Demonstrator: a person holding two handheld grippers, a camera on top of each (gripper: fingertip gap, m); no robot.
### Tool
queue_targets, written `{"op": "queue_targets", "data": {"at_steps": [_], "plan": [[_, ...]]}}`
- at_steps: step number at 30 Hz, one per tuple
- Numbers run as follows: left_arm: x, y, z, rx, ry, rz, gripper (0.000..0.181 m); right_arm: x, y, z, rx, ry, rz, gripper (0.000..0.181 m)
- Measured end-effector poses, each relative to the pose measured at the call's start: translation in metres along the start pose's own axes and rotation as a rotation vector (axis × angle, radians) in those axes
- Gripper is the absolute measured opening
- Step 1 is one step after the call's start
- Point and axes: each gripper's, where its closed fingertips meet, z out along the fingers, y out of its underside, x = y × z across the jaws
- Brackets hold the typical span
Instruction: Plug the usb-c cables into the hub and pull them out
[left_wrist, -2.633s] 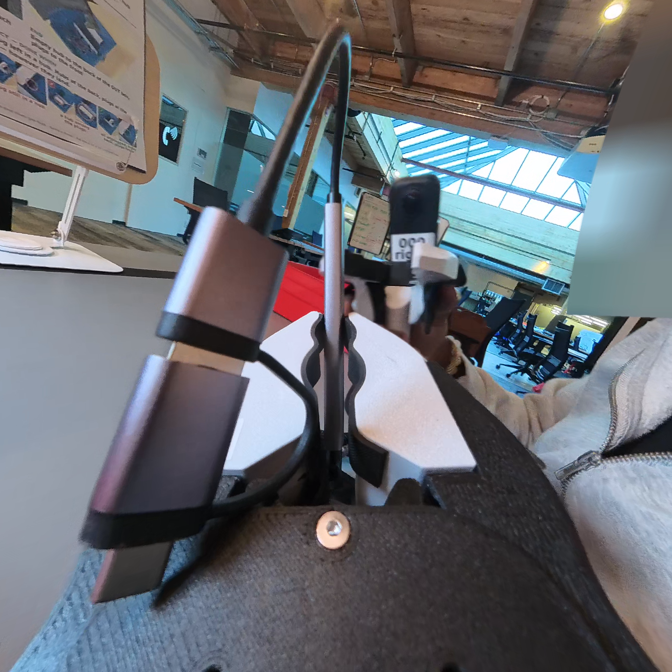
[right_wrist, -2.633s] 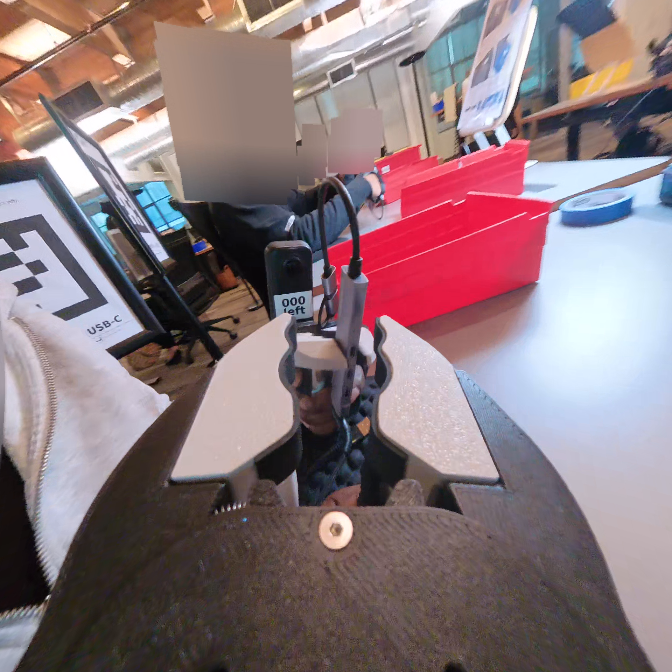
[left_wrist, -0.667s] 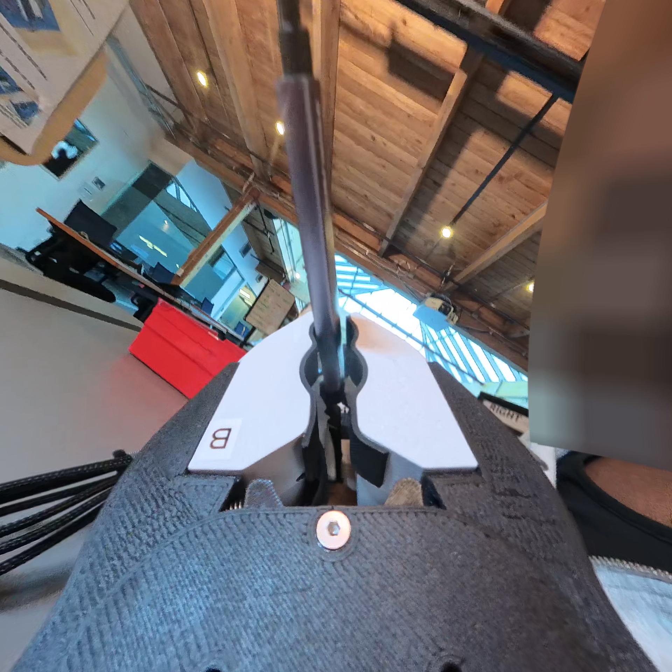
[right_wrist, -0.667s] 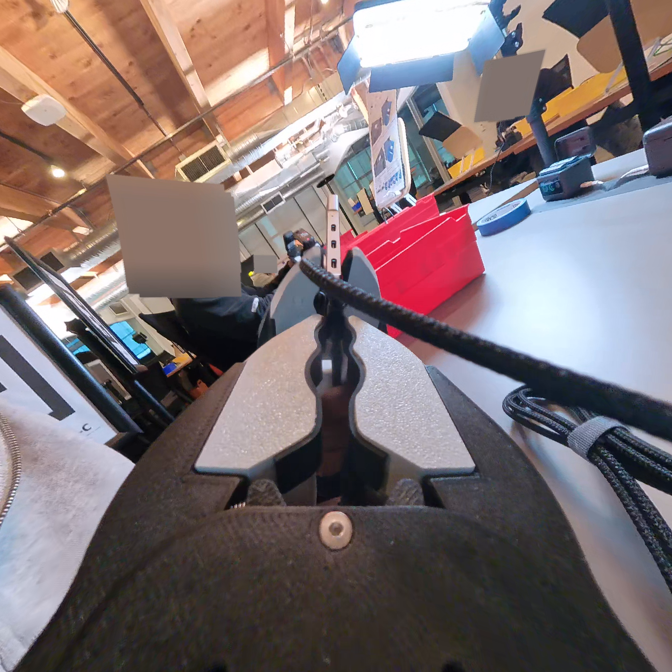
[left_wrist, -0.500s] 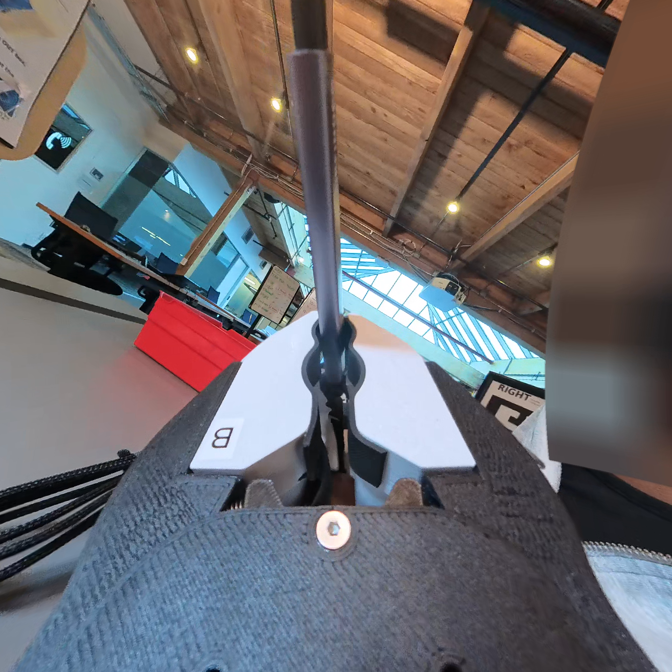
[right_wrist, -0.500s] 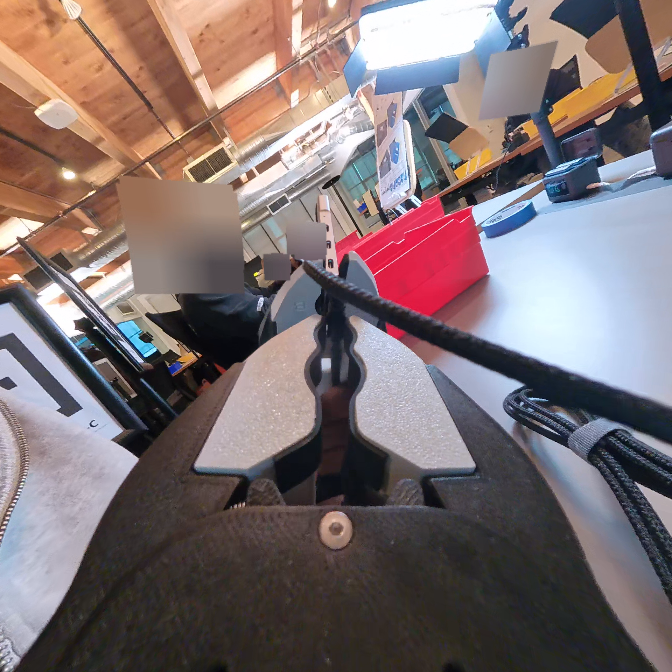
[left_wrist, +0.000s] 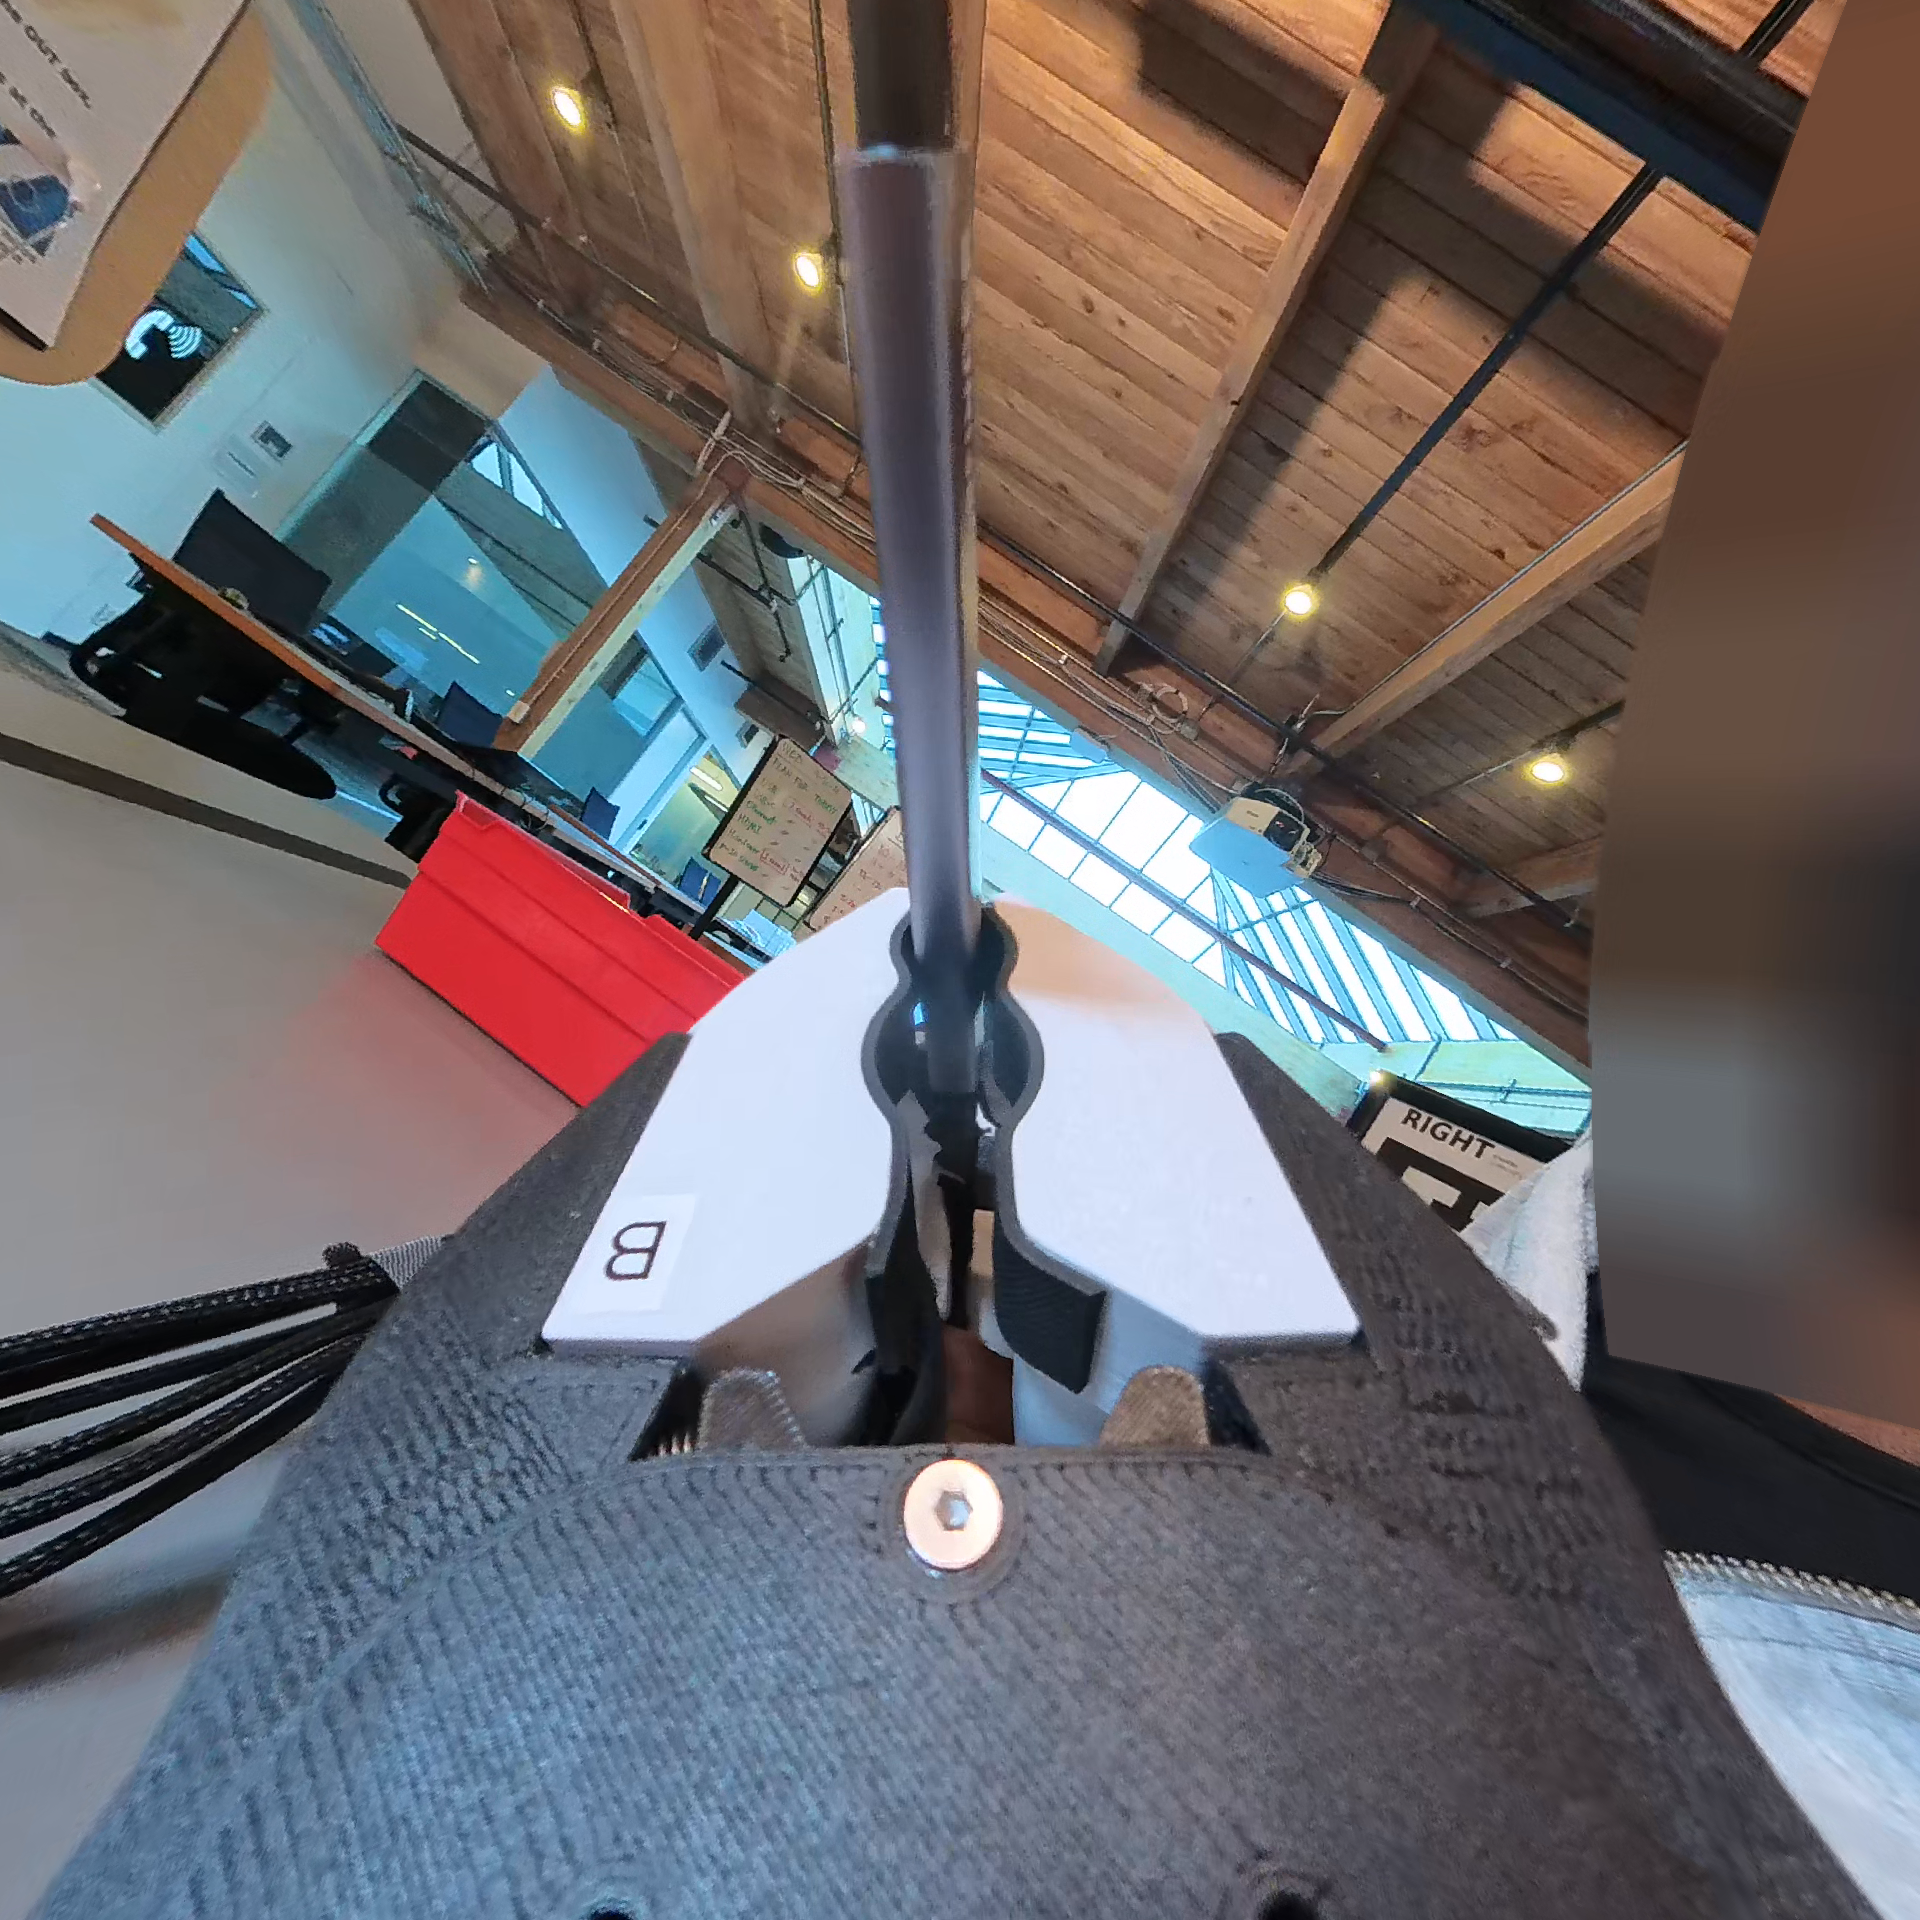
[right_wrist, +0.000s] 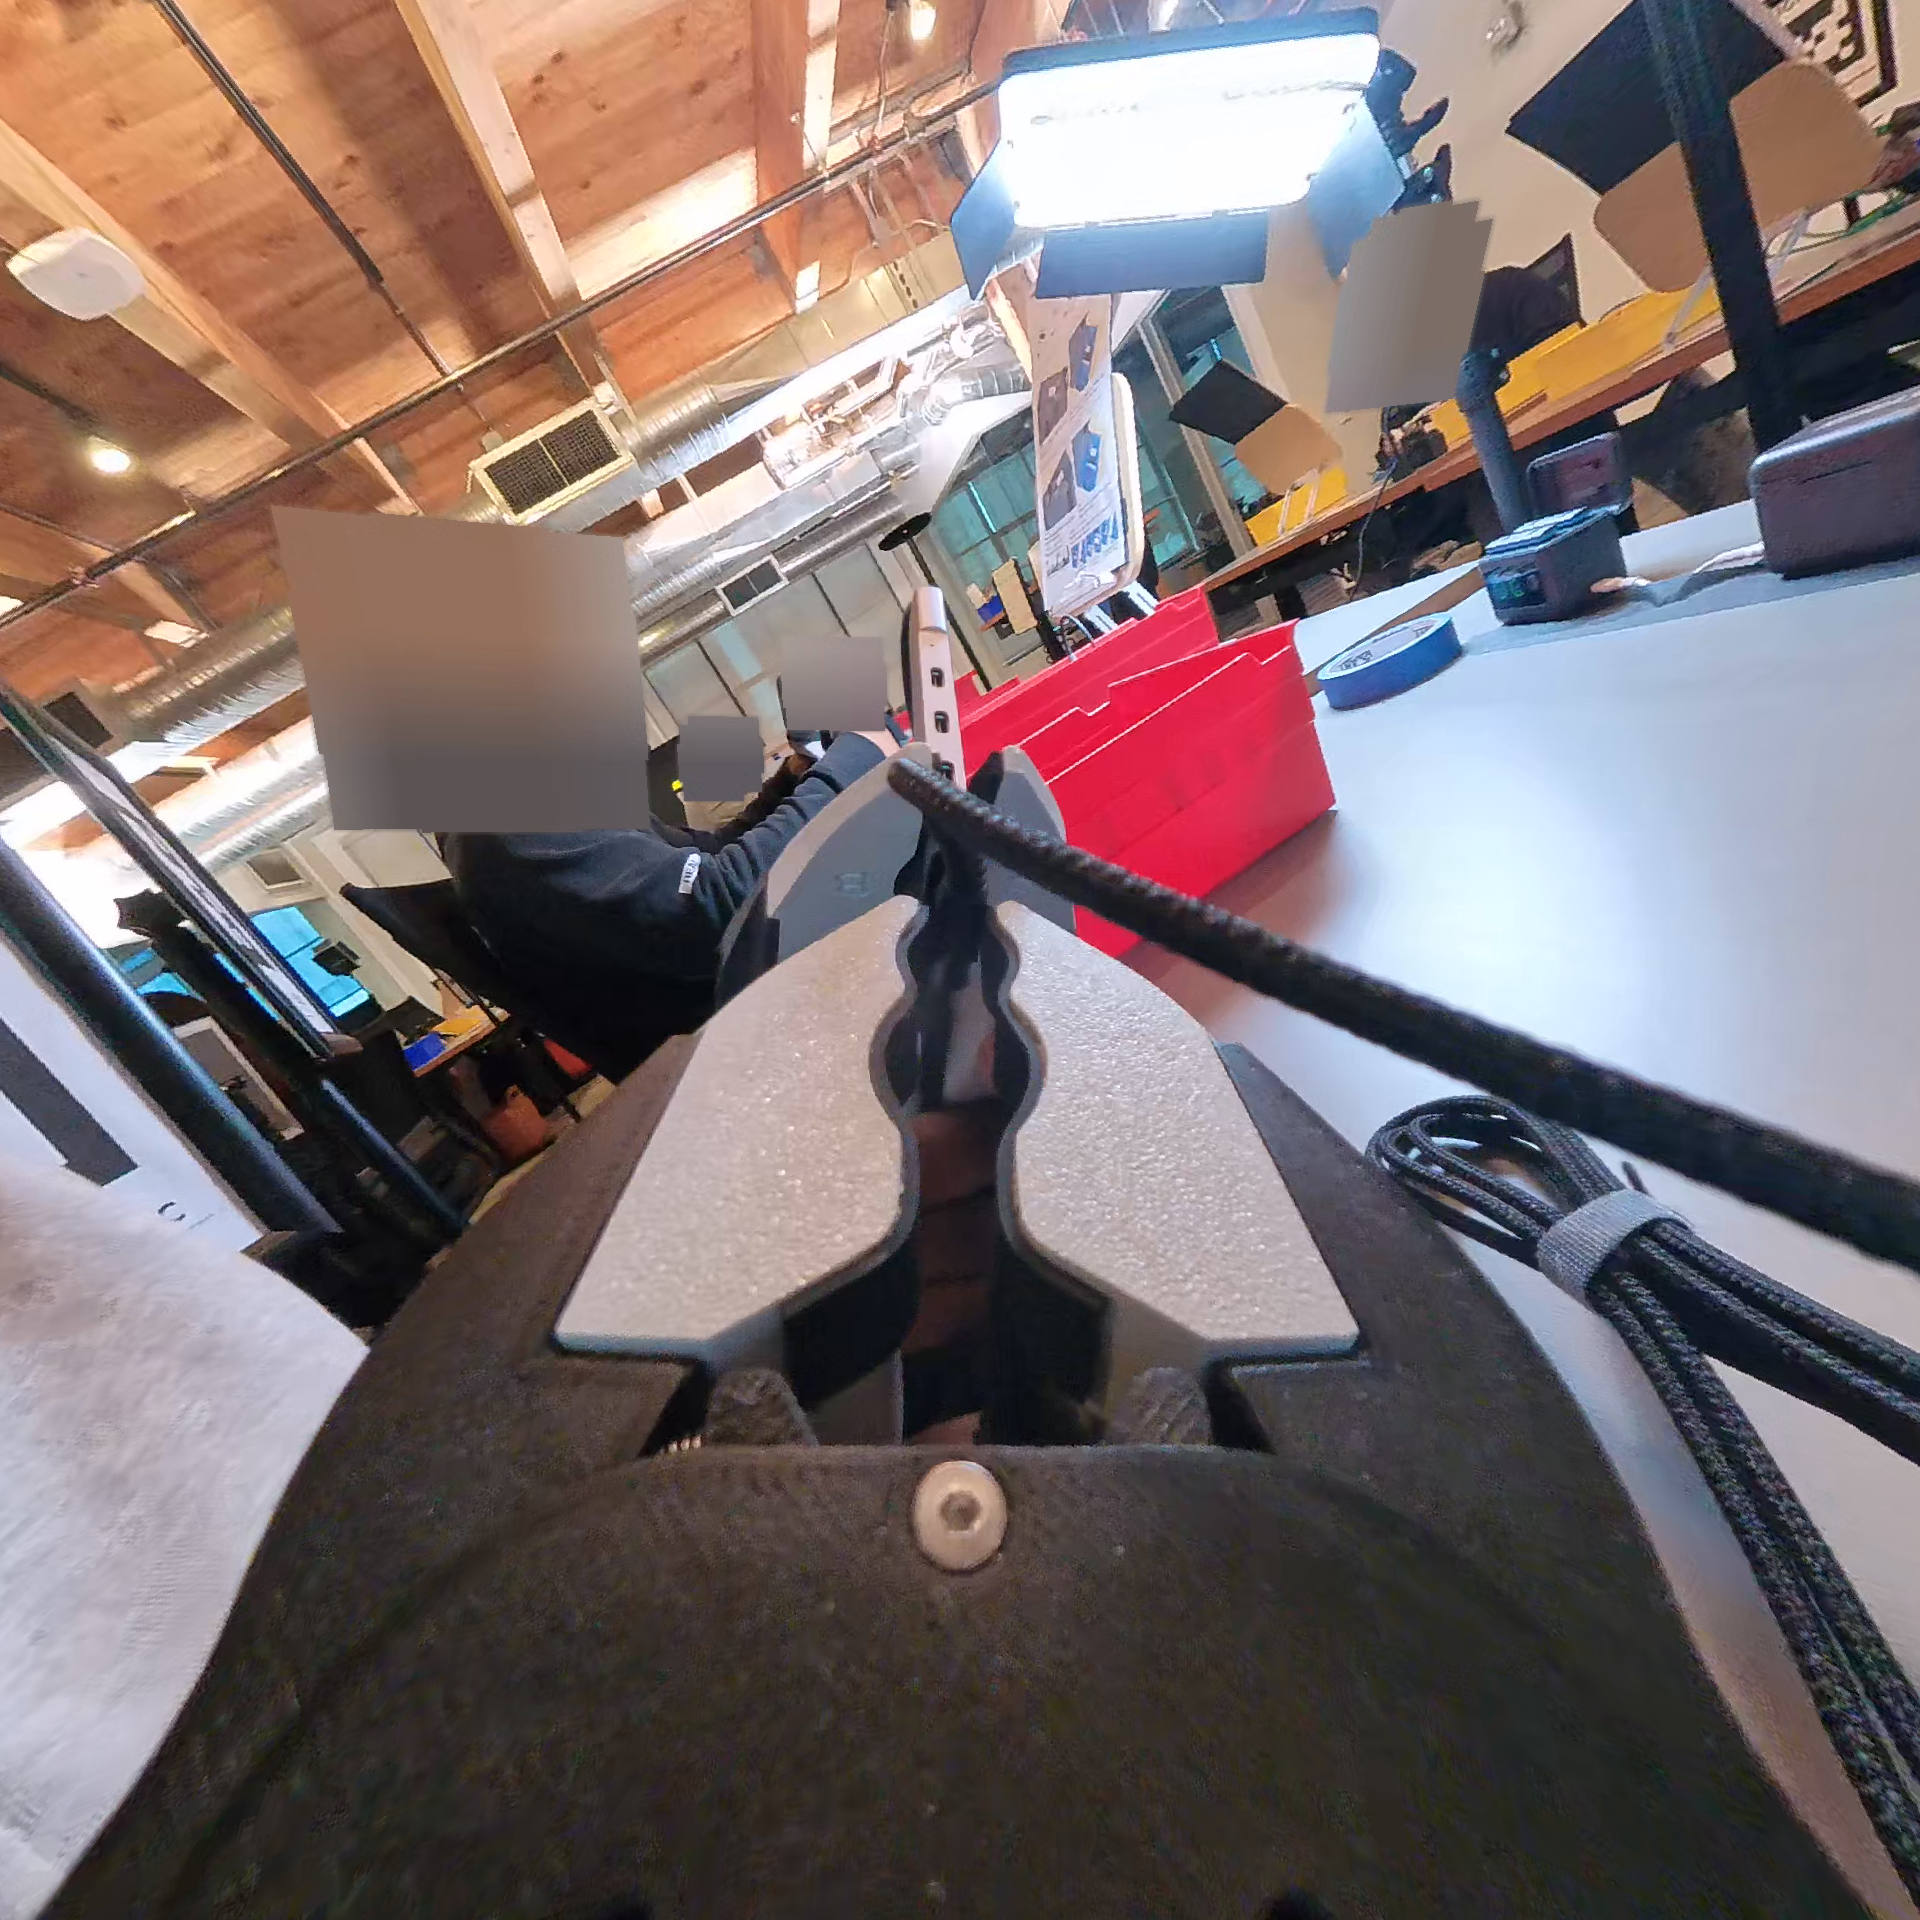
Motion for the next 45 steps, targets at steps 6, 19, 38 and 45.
{"op": "queue_targets", "data": {"at_steps": [6, 19, 38, 45], "plan": [[-0.003, -0.003, -0.003, 0.010, -0.003, -0.034, 0.012, 0.002, 0.001, 0.003, -0.004, 0.018, 0.018, 0.008], [-0.011, 0.004, -0.001, -0.029, -0.080, 0.046, 0.008, 0.010, 0.003, -0.006, -0.175, 0.013, -0.012, 0.008], [-0.041, -0.015, -0.015, 0.090, -0.283, 0.003, 0.009, 0.017, 0.000, -0.010, -0.210, 0.473, -1.293, 0.031], [-0.044, -0.008, -0.012, 0.045, -0.329, 0.049, 0.010, 0.021, 0.003, 0.000, -0.272, 0.519, -1.404, 0.031]]}}
